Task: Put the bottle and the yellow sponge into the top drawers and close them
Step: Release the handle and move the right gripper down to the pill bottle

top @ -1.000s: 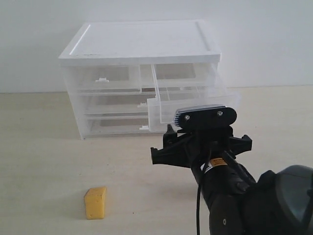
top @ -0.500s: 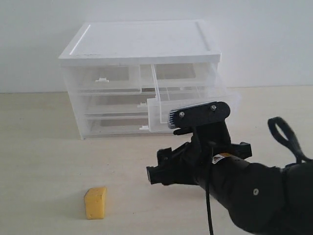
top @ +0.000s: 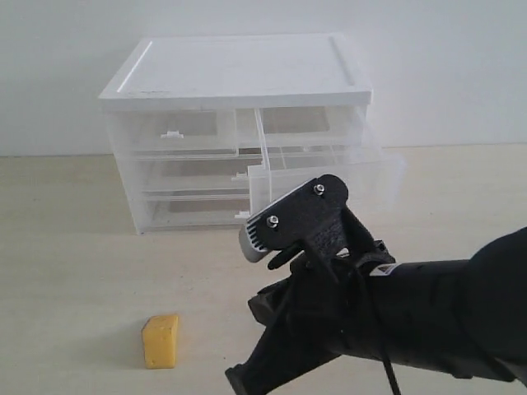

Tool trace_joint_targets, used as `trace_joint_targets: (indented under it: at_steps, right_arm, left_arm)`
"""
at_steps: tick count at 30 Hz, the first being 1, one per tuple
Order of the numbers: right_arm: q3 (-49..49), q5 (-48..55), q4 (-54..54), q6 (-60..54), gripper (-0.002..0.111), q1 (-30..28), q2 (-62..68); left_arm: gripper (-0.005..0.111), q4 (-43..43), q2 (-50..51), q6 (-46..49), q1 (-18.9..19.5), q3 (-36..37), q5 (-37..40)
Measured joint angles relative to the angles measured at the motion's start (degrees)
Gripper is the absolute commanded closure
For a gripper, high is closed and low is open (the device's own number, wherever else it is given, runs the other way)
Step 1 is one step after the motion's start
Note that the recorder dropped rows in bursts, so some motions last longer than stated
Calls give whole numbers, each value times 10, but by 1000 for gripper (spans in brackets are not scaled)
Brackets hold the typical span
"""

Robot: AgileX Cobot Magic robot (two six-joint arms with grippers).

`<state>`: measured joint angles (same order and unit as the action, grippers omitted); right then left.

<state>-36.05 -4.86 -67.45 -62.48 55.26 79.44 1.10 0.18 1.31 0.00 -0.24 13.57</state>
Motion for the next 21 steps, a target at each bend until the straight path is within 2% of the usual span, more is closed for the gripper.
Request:
trace_joint_targets:
  at_steps: [3, 6, 10, 12, 14, 16, 18, 21]
  right_arm:
    - [31, -34, 0, -18, 108, 0, -19]
    - [100, -133, 14, -28, 108, 0, -41]
    - [176, -159, 129, -8, 108, 0, -108]
    - [216, -207, 216, 74, 108, 0, -132]
    - [283, -298, 424, 281, 108, 0, -136]
    - [316, -367, 510, 374, 108, 0, -134]
    - [322, -391, 495, 395, 108, -16, -130]
    - [324, -393, 490, 416, 108, -73, -130]
  left_arm:
    - [103, 0, 0, 0, 0, 0, 0]
    - [103, 0, 0, 0, 0, 0, 0]
    - [103, 0, 0, 0, 0, 0, 0]
    - [103, 0, 0, 0, 0, 0, 0]
    - [103, 0, 0, 0, 0, 0, 0]
    - [103, 0, 0, 0, 0, 0, 0]
    - [103, 0, 0, 0, 0, 0, 0]
    - [103, 0, 0, 0, 0, 0, 0]
